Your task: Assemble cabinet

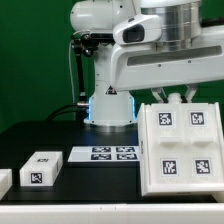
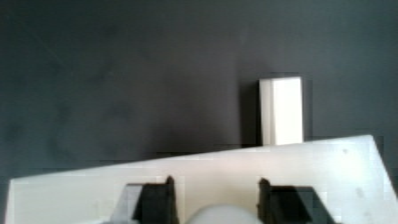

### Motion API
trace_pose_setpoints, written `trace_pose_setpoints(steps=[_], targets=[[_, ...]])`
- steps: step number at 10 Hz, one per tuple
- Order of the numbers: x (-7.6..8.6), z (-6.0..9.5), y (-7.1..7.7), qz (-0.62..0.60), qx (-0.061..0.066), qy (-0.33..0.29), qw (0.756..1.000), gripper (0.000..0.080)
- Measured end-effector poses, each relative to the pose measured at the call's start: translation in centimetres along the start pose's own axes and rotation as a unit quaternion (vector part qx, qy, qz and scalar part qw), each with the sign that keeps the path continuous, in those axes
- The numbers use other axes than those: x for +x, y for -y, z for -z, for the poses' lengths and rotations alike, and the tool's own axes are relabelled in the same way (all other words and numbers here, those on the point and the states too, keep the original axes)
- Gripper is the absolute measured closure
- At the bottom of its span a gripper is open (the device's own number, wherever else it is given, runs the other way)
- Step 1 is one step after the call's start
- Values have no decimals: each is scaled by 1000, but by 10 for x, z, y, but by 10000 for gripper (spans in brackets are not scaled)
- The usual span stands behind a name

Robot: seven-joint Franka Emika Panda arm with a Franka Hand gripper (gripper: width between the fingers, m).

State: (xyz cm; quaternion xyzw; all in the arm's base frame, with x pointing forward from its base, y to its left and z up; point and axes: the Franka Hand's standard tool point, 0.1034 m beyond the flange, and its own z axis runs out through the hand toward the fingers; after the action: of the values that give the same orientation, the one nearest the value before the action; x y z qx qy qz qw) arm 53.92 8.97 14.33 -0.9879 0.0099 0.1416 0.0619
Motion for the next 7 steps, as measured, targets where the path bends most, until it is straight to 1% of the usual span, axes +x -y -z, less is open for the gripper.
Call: trace_pose_setpoints(steps=[1, 3, 4, 6, 7], targets=[[4, 1, -3, -6, 2, 21, 1000, 583], [11, -2, 4, -17, 0, 61, 998, 583], [14, -3, 3, -16, 1, 56, 998, 583], [13, -6, 4, -15, 0, 57, 998, 583], [17, -6, 11, -11, -2, 54, 998, 583]])
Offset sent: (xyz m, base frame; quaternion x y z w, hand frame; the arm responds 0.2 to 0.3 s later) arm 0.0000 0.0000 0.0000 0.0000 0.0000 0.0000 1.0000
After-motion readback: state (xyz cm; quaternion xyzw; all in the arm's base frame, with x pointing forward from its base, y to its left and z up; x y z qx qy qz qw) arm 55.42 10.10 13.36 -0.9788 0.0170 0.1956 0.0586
